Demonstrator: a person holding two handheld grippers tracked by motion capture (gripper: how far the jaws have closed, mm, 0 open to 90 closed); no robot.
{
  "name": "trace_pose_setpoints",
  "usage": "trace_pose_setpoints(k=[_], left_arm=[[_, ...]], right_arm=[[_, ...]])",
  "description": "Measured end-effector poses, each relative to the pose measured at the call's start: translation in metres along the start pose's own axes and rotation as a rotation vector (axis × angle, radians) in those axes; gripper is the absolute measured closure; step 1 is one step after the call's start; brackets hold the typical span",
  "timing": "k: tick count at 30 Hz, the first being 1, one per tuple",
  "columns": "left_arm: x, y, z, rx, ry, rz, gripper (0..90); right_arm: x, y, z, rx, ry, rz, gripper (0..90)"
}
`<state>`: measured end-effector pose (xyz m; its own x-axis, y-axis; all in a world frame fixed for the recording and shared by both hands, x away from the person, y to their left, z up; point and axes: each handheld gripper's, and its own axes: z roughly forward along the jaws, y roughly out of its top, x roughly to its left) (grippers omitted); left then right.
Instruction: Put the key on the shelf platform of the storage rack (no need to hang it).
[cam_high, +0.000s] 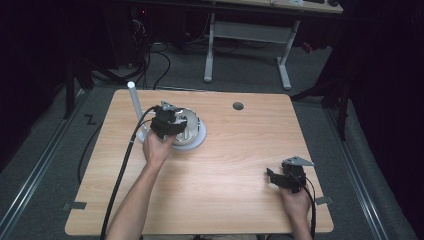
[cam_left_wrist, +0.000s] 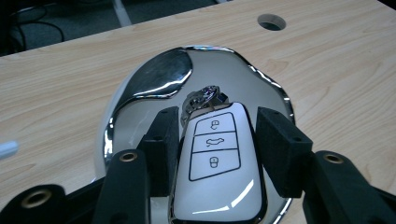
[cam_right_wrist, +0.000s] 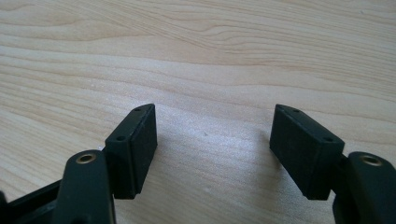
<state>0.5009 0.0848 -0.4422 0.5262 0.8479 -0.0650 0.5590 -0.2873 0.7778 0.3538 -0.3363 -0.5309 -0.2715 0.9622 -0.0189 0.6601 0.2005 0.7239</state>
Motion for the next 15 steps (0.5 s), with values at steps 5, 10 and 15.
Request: trace_pose_setpoints(k=[5,10,15], left_arm=[[0.004,-0.001,0.003,0.014,0.011,-0.002,50.9],[0.007,-0.002,0.007,0.031,0.035,-0.008,50.7],[0.008,-0.004,0.01,0.046,0.037,-0.007,50.5]], right_arm=[[0.0,0.0,0.0,0.0,0.0,0.0,32.5],[0.0,0.0,0.0,0.0,0.0,0.001,32.5],[0.0,0.0,0.0,0.0,0.001,0.0,32.5]])
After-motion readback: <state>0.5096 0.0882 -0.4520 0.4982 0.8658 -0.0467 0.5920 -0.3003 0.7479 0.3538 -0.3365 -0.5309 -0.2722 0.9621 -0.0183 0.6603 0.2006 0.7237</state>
